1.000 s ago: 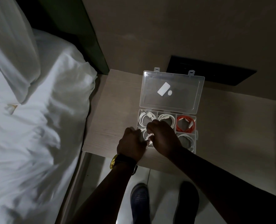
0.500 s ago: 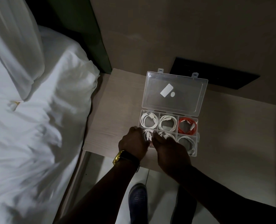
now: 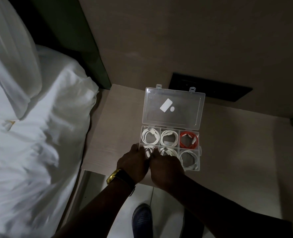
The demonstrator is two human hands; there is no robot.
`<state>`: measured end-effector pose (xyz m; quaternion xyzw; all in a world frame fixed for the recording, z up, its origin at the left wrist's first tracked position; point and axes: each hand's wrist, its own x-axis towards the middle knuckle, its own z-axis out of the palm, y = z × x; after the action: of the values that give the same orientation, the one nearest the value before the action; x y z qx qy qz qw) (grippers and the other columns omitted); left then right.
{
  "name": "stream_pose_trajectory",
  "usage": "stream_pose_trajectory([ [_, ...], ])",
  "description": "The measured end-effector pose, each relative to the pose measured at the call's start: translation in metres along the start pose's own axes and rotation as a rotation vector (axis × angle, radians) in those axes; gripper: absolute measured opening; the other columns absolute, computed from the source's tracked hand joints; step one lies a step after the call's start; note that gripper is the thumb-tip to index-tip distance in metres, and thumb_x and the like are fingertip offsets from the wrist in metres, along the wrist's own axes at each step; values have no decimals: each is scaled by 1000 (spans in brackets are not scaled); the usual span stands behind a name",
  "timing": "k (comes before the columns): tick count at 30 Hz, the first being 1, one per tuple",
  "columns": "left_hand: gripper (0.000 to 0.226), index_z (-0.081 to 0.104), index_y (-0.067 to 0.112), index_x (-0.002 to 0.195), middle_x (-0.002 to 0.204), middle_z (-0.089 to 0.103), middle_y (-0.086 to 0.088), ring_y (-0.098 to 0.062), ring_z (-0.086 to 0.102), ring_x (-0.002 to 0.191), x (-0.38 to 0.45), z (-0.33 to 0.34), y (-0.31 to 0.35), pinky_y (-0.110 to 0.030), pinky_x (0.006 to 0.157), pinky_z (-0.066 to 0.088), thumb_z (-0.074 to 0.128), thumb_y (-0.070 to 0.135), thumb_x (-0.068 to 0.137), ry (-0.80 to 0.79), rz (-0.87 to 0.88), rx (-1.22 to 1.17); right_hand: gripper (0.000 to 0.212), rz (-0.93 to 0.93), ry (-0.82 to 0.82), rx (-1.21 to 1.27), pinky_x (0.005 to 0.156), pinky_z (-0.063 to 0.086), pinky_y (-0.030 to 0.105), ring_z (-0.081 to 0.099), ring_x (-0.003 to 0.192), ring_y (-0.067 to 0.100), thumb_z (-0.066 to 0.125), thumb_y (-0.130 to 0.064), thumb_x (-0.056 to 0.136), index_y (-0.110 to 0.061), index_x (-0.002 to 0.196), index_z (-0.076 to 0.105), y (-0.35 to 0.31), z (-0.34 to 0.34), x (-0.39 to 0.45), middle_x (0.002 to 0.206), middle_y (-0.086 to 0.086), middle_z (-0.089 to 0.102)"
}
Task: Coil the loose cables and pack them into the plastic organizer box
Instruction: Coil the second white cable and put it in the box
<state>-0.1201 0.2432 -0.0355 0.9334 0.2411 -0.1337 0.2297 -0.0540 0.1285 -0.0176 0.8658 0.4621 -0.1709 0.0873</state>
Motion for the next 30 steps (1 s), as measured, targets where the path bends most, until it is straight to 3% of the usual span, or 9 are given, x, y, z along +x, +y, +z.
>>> stream_pose_trajectory([
  [5, 43, 51, 21, 127, 114, 56, -5, -34, 66, 84, -13, 14, -7, -39, 67, 54, 54, 39, 88, 94, 1, -113, 23, -21, 41, 194, 57, 52, 36, 71, 75, 32, 58, -18, 80, -15, 101, 65, 5, -3, -12, 106, 3, 65],
  [12, 37, 59, 21, 119, 110, 62, -5, -30, 65, 89, -10, 19, -8, -36, 71, 49, 61, 35, 85, 170, -70, -186, 16, 7, 150, 350, 61, 56, 41, 68, 81, 31, 54, -23, 90, -15, 101, 64, 9, 12, -3, 102, 5, 63],
  [20, 31, 57, 22, 101, 104, 63, -3, -32, 64, 87, -2, 23, -2, -35, 68, 47, 64, 43, 80, 213, -123, -243, 16, 22, 165, 441, 71, 55, 41, 65, 88, 28, 56, -26, 91, -15, 97, 67, 23, 16, 20, 102, 6, 61],
  [30, 21, 64, 20, 107, 102, 68, -5, -28, 66, 86, -2, 20, -4, -34, 70, 48, 51, 29, 92, 285, -22, -217, 12, 137, 221, 498, 64, 50, 38, 65, 82, 32, 64, -15, 85, -14, 92, 54, 23, 19, 36, 93, 9, 61],
])
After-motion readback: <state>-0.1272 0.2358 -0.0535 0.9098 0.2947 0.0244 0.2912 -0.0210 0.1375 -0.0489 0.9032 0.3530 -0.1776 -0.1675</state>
